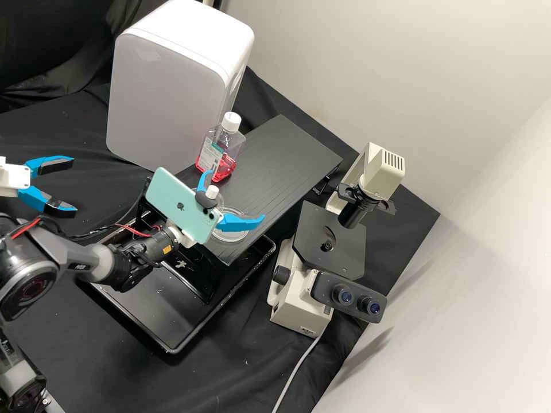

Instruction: Place the lid on the petri dish

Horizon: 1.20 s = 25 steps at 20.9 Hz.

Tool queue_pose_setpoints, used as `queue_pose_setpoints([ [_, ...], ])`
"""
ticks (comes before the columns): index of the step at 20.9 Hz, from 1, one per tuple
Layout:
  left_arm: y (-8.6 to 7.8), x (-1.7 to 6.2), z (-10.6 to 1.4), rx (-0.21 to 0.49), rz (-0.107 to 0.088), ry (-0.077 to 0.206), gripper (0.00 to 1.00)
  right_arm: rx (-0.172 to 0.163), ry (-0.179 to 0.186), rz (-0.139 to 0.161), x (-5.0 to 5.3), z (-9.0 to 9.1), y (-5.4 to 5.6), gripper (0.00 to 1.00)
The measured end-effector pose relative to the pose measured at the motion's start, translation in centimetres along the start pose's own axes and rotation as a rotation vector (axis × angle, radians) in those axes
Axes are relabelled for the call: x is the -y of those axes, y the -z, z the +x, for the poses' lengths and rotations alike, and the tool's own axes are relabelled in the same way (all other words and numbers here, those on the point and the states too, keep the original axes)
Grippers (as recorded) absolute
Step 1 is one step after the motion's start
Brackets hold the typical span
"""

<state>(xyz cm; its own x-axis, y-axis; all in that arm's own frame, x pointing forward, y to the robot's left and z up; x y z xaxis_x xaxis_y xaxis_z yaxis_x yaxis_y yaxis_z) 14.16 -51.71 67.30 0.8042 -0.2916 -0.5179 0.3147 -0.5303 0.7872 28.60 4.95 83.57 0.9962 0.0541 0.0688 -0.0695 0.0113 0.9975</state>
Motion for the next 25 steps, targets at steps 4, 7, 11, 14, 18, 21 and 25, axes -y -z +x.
queue_pose_setpoints([
  [4, 0.0, 0.01, 0.0, 0.001, 0.0, 0.0, 1.0, -0.099, -0.007, -0.011, 0.6, -1.4, 2.0, 1.0],
  [7, -0.1, 0.04, 0.0, 0.003, 0.0, 0.002, 1.0, -0.163, 0.025, -0.065, 1.9, -2.0, 3.3, 1.0],
  [11, -0.1, 0.08, 0.0, 0.002, 0.0, 0.003, 1.0, -0.174, 0.073, -0.11, 3.9, -2.3, 3.4, 1.0],
  [14, -0.2, 0.16, 0.0, 0.005, 0.002, 0.007, 1.0, -0.14, 0.105, -0.119, 5.0, -2.6, 2.5, 1.0],
  [18, -0.2, 0.36, 0.0, 0.007, 0.006, 0.016, 1.0, -0.09, 0.14, -0.129, 5.9, -3.2, 1.3, 1.0],
  [21, -0.2, 0.43, 0.0, 0.002, 0.006, 0.018, 1.0, -0.069, 0.148, -0.13, 6.1, -3.8, 0.7, 1.0],
  [25, -0.1, 0.47, 0.0, 0.0, 0.006, 0.02, 1.0, -0.078, 0.125, -0.126, 5.8, -4.2, 0.8, 1.0],
])
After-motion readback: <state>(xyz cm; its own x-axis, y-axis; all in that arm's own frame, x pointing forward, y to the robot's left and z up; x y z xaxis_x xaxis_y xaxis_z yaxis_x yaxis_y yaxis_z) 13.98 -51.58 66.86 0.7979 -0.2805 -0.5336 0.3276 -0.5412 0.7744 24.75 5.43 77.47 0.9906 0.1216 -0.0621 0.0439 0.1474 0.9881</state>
